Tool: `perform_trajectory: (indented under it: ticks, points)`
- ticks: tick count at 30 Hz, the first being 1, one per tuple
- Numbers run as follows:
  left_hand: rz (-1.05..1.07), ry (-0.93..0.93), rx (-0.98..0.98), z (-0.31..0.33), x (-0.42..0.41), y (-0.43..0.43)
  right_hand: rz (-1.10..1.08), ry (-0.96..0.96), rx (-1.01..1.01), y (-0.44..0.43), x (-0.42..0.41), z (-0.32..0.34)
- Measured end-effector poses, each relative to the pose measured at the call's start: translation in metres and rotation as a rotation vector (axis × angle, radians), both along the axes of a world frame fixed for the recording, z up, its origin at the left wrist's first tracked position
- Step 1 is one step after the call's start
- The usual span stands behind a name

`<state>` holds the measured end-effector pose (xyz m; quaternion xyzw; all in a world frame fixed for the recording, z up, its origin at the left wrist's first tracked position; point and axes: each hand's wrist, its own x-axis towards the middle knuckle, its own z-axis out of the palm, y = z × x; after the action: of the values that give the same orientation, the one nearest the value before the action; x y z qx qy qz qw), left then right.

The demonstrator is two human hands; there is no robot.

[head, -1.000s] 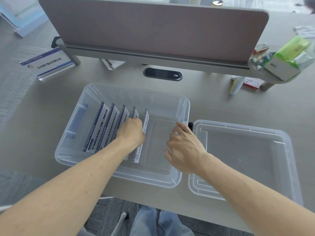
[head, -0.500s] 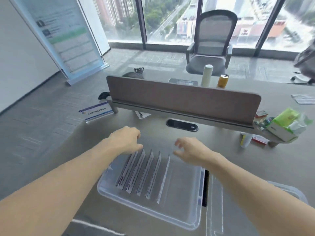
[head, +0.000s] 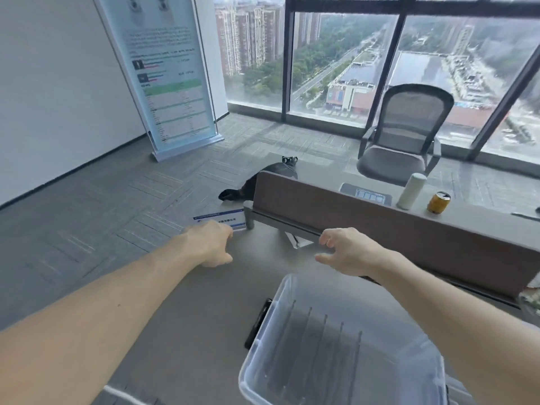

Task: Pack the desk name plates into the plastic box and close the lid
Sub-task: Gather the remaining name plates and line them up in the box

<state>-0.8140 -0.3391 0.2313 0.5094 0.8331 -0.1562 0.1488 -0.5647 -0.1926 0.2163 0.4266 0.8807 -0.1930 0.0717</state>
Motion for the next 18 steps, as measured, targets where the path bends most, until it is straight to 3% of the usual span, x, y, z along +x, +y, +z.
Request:
perform_trajectory:
  ticks: [11, 18]
  points:
    - [0.090, -0.025, -0.060, -0.034, -0.118, -0.021, 0.181, -0.144, 0.092, -0.002, -0.133, -0.018]
    - [0.114, -0.006, -0.001, -0.048, -0.153, 0.000, 0.271, -0.102, 0.059, 0.023, -0.191, -0.039]
